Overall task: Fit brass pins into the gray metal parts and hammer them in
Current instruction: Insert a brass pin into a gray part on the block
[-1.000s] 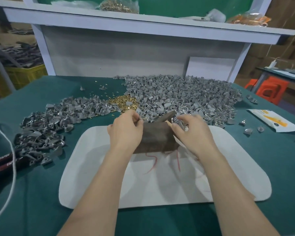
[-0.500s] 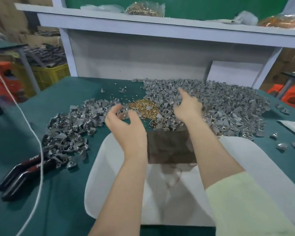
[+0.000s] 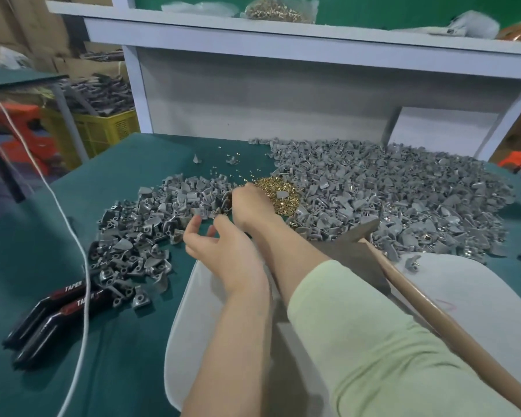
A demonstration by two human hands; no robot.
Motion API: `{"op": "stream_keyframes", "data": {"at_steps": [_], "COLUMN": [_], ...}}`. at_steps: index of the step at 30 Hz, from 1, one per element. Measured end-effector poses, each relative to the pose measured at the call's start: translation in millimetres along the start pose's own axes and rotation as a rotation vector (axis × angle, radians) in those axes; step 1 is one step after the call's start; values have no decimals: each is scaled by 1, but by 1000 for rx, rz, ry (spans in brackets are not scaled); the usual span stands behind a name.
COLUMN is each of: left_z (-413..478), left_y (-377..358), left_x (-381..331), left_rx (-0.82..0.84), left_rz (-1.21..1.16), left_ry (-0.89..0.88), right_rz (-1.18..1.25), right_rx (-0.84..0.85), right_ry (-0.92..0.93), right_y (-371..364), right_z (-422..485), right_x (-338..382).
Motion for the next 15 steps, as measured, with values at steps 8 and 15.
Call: {"op": "stream_keyframes", "data": {"at_steps": [8,15], "left_z": [-2,-14], "left_y": [-2,-7], "left_x": [7,10], "left_rx": [150,478], "left_rz": [144,341], "left_ry": [-56,-245], "right_rz": [701,809], "right_rx": [97,320], "right_ry": [-128,-27], "right_y": [64,89], "right_z": [-26,-67], "right_x": [-36,-45]}}
Point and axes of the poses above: each hand's wrist, its own z-axis towards the middle knuckle, its own y-axis out of the back of the hand, x = y × z, the point moved 1 cm from there along z, towards the middle knuckle, and after that the axes turned 5 degrees about z, right-handed, at the moved point
